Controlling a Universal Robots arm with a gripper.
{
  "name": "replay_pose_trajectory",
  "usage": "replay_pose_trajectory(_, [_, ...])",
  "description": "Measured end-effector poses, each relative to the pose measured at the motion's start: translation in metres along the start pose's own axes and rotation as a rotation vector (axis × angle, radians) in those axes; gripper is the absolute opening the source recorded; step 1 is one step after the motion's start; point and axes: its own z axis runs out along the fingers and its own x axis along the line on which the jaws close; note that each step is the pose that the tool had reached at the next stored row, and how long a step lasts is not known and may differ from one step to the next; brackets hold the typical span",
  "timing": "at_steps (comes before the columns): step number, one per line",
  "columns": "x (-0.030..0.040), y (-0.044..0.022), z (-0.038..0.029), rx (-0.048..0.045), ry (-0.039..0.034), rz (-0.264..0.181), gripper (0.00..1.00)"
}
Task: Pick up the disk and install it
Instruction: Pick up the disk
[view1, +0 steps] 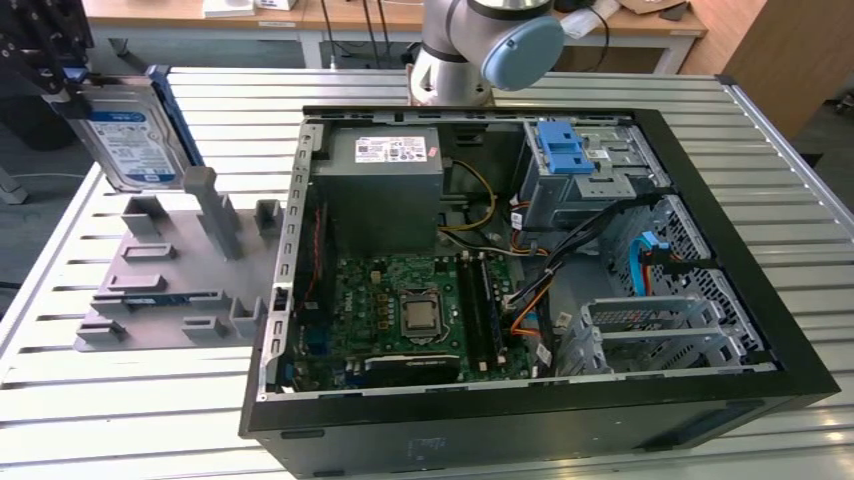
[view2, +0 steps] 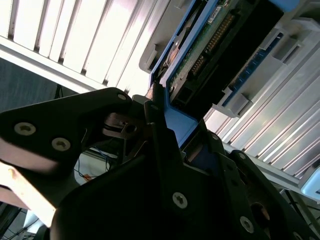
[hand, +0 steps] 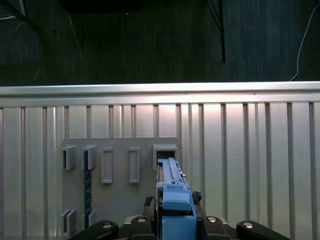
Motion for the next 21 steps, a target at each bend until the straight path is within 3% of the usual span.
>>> replay_pose_trajectory(21, [-0.0001,0.0,-0.0148,0.0002,0.0,0.0,0.36])
